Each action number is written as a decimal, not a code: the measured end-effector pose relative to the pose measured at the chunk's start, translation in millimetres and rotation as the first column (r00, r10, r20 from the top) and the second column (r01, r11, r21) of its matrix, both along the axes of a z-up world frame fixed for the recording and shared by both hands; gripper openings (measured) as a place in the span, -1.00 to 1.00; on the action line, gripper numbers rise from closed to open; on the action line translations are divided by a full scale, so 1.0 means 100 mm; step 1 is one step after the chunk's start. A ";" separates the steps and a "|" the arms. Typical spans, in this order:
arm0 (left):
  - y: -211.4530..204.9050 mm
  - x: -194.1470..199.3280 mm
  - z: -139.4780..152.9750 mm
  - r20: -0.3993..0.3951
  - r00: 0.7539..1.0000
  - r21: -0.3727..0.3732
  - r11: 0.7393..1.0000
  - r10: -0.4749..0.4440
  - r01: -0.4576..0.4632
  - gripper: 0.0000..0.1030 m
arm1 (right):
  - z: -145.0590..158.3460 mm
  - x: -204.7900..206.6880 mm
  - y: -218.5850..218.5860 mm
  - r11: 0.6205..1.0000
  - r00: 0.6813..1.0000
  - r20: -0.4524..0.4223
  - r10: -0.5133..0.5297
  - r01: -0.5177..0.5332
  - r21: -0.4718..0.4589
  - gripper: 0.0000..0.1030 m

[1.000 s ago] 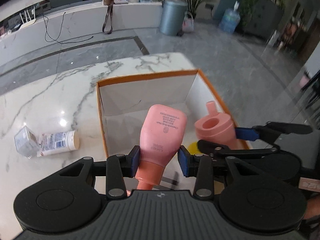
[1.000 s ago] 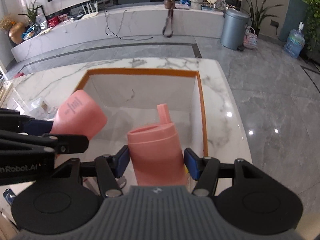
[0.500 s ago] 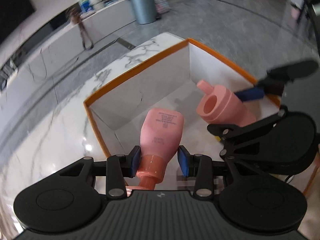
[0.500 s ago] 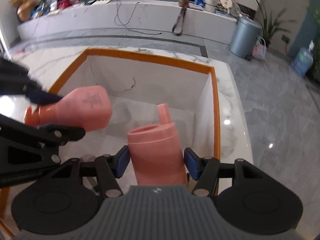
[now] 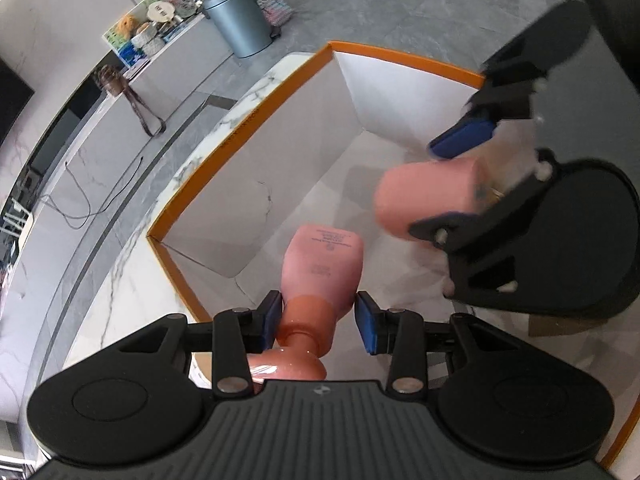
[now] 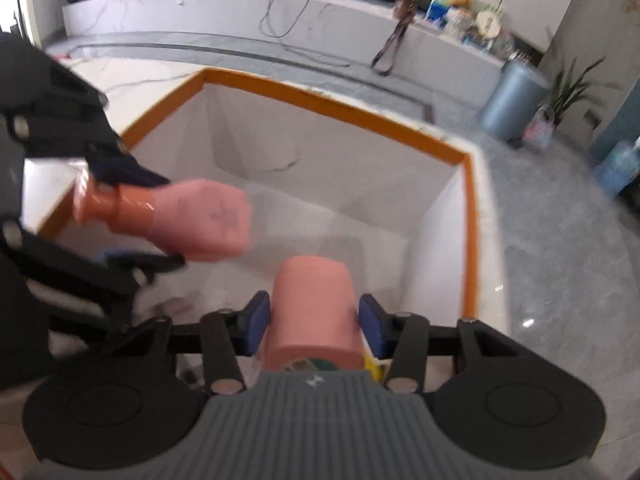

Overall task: Organize rigid objects
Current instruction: 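Lower both items into the orange box and open both tools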

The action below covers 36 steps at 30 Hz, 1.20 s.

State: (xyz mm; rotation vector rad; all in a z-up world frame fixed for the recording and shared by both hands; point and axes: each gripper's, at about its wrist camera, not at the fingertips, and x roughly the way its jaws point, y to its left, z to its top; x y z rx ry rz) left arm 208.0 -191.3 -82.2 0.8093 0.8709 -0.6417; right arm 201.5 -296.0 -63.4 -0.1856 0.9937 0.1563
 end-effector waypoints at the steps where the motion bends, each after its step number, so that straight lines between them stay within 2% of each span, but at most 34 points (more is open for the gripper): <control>1: 0.00 0.00 0.00 -0.007 1.000 -0.001 1.000 -0.008 0.008 -0.13 | 0.00 0.01 -0.01 1.000 1.000 -0.008 -0.006 0.007 0.019 -0.04; 10: 0.05 -0.03 -0.14 -0.057 0.998 0.010 1.000 -0.019 0.020 -0.12 | -0.04 0.01 -0.01 0.995 0.998 -0.050 -0.031 0.036 0.093 -0.04; 18: 0.05 -0.04 -0.13 -0.052 0.999 0.009 1.000 -0.003 0.003 0.00 | -0.01 -0.04 -0.05 0.994 0.998 -0.043 -0.052 0.056 0.097 0.03; 21: 0.08 -0.04 -0.10 -0.044 0.999 -0.007 1.000 0.012 -0.012 0.08 | 0.01 -0.05 -0.04 0.994 0.998 -0.034 -0.050 0.052 0.091 0.04; 28: 0.14 -0.05 0.04 -0.037 0.999 -0.048 0.998 0.028 -0.030 0.13 | 0.05 -0.08 -0.05 0.992 0.997 -0.027 -0.072 0.074 0.100 0.05; 31: 0.15 -0.07 0.11 -0.036 0.998 -0.076 0.995 0.058 -0.060 0.13 | 0.10 -0.10 -0.07 0.990 0.994 -0.009 -0.105 0.106 0.098 0.23; 36: 0.19 -0.15 0.26 -0.036 0.994 -0.140 0.985 0.101 -0.105 0.13 | 0.17 -0.14 -0.10 0.981 0.988 0.007 -0.156 0.154 0.115 0.26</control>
